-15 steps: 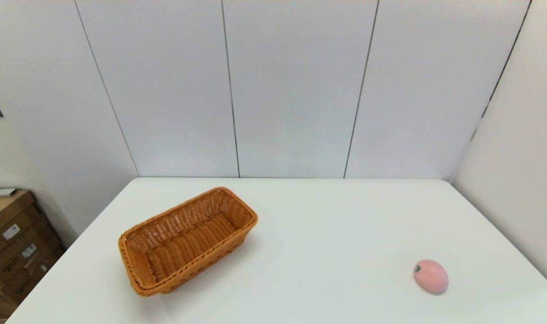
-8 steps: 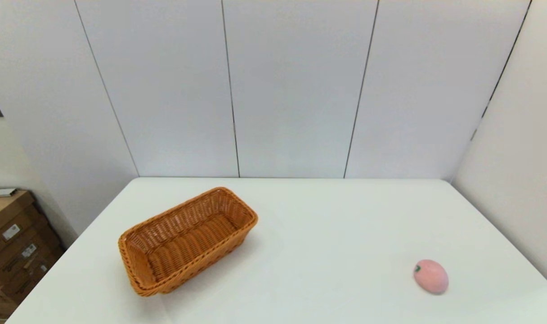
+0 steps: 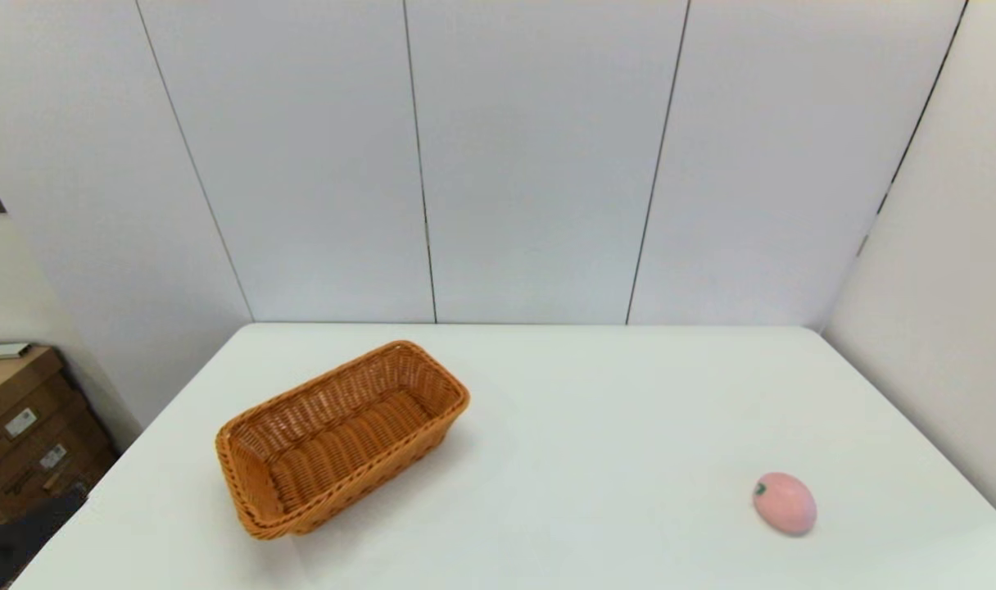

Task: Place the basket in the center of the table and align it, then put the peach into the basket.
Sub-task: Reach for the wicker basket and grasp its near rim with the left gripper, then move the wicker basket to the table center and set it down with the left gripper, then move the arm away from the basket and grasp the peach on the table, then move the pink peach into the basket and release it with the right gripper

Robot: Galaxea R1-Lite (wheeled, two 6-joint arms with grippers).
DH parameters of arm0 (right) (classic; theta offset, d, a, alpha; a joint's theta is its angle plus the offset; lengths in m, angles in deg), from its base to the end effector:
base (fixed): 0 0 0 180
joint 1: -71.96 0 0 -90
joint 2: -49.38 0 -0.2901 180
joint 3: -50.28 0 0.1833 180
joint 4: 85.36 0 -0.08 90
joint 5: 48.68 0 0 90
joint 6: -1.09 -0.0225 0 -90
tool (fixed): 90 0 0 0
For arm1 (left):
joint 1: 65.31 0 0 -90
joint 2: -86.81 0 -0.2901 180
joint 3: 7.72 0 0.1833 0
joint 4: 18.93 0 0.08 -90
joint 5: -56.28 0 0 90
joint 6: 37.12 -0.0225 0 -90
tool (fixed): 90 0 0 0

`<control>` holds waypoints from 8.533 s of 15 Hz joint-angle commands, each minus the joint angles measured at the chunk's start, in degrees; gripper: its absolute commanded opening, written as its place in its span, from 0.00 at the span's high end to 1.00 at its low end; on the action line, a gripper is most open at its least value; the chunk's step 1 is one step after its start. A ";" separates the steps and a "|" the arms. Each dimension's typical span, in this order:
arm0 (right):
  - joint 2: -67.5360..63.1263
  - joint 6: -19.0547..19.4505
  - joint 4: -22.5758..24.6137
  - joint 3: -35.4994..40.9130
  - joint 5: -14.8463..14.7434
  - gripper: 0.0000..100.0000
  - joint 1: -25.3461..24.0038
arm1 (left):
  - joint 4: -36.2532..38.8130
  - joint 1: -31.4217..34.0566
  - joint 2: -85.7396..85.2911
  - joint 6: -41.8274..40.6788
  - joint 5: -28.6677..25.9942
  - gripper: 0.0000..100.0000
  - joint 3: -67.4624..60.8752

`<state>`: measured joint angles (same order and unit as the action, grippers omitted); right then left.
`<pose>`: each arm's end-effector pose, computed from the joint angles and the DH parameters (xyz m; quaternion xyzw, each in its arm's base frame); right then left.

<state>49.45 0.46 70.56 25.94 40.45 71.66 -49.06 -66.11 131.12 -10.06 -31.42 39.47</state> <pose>-0.0207 -0.0004 0.0760 0.0055 -0.0029 -0.0050 1.0000 0.0666 0.0000 0.1649 -0.2212 0.2260 0.0675 0.9463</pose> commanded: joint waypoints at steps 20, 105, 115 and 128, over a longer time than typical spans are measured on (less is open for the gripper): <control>-0.07 -0.07 0.02 0.02 -0.09 0.00 -0.05 | 6.34 -2.55 67.48 23.39 -6.17 1.00 22.39; -106.07 4.50 19.71 -25.73 -4.31 0.00 -1.98 | 3.62 0.44 -44.40 -22.40 -0.46 0.00 -21.81; -113.19 3.97 29.90 -25.11 -4.48 1.00 -1.89 | 3.62 0.44 -44.40 -22.40 -0.46 0.00 -21.81; -93.15 -7.80 21.11 -38.30 -4.40 1.00 -15.43 | 3.62 0.44 -44.40 -22.40 -0.46 0.00 -21.81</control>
<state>-53.33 -5.41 98.49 -5.10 36.18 65.88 -45.42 -65.64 86.74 -32.49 -31.90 17.64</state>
